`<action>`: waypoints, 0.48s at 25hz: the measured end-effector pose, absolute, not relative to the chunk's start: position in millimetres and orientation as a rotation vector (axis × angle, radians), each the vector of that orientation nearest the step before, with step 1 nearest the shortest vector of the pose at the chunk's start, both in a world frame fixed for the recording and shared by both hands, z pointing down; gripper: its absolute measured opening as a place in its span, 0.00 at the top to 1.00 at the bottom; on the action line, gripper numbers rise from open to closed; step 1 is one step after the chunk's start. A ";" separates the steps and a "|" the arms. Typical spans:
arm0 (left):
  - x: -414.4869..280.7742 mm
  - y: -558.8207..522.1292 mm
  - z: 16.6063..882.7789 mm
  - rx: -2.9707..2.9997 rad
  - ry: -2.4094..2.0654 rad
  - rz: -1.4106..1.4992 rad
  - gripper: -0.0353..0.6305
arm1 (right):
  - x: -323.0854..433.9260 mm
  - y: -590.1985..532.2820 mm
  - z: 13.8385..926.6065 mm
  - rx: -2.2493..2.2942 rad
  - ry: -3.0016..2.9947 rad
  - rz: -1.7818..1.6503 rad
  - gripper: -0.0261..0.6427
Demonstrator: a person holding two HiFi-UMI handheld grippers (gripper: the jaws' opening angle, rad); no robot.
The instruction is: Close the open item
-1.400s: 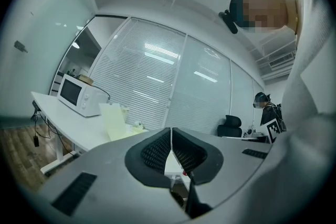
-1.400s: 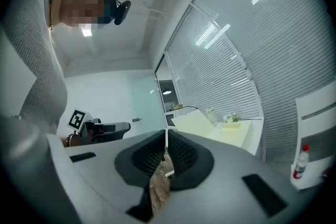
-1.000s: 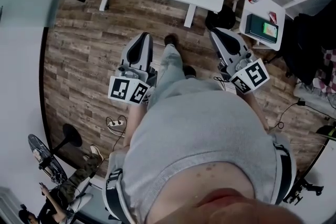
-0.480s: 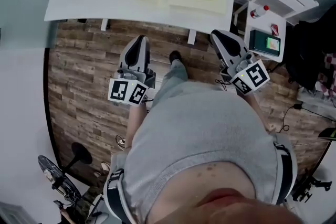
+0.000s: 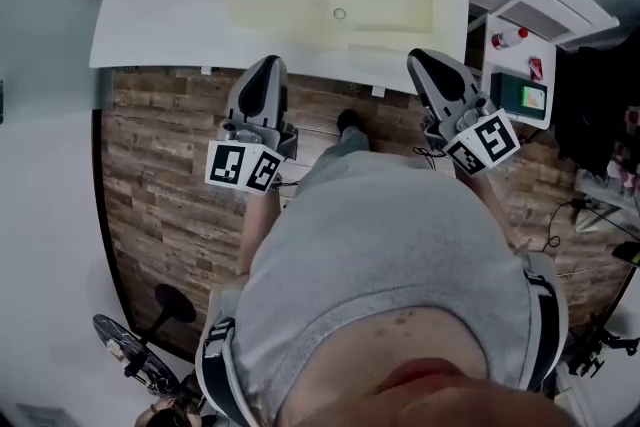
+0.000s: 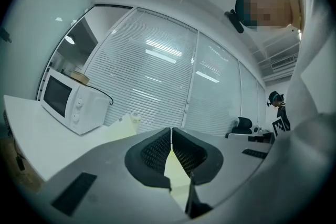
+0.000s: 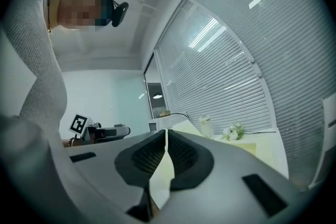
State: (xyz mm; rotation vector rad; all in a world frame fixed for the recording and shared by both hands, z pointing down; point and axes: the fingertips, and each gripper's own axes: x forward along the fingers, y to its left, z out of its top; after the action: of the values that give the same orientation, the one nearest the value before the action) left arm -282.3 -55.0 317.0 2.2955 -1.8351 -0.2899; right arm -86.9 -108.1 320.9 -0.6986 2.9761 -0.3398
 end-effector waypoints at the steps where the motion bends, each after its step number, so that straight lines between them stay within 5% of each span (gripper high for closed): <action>1: -287.1 -60.1 317.4 2.300 -1.827 -0.287 0.92 | -91.3 -112.5 320.9 -0.709 2.972 -0.342 0.86; 12: -312.7 -100.7 324.6 2.311 -1.776 -0.273 0.92 | -112.1 -147.9 325.8 -0.799 2.947 -0.380 0.86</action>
State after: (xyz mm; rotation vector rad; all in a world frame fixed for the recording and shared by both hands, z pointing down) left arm -312.7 -100.7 324.6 2.3115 -1.7756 -0.2727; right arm -112.1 -147.9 325.8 -0.7989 2.9474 -0.3799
